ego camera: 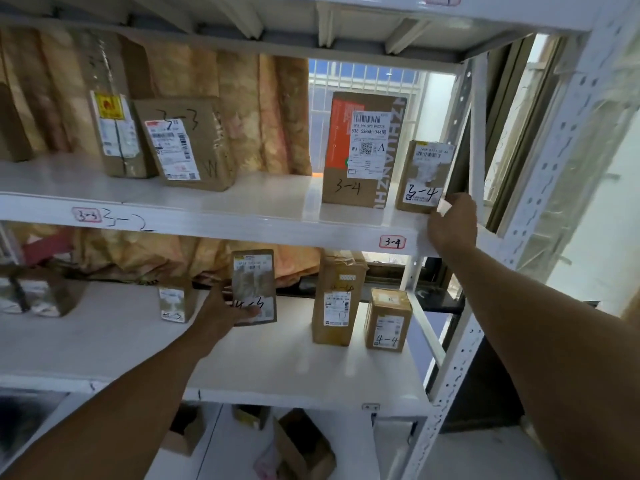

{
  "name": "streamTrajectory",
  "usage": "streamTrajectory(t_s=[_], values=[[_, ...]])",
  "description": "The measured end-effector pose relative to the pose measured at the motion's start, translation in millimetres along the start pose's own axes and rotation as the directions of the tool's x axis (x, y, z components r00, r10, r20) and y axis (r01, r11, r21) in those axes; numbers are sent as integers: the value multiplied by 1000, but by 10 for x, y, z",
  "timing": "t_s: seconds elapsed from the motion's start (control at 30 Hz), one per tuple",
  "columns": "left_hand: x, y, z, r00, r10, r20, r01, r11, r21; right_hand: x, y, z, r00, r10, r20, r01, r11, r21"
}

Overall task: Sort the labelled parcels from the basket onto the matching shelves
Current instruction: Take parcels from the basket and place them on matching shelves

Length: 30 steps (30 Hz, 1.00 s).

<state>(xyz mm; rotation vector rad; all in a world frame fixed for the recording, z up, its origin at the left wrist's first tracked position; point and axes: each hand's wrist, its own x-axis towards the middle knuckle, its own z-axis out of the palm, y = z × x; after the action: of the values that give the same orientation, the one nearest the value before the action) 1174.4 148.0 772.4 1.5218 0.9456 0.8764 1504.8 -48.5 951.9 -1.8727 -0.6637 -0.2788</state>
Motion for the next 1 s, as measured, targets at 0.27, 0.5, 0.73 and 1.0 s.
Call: streamTrajectory(t_s=[0.27,0.5,0.73,1.0], values=[[-397,119,-483,992,21,125,-12,997,-75,-1450,-178,323,952,-229,201,250,965,-84],[-935,398,-699,970,11,243,41,977,-209,-2376,-629,581,559,14,829,-143,987,80],[-1447,455,-788,951,60,302,11,974,-228,-2996,-725,335,600,-33,799,-228,951,210],[-2024,241,-994,956,36,293,10,988,-152,-3583,-566,106,639,108,762,-414,883,222]])
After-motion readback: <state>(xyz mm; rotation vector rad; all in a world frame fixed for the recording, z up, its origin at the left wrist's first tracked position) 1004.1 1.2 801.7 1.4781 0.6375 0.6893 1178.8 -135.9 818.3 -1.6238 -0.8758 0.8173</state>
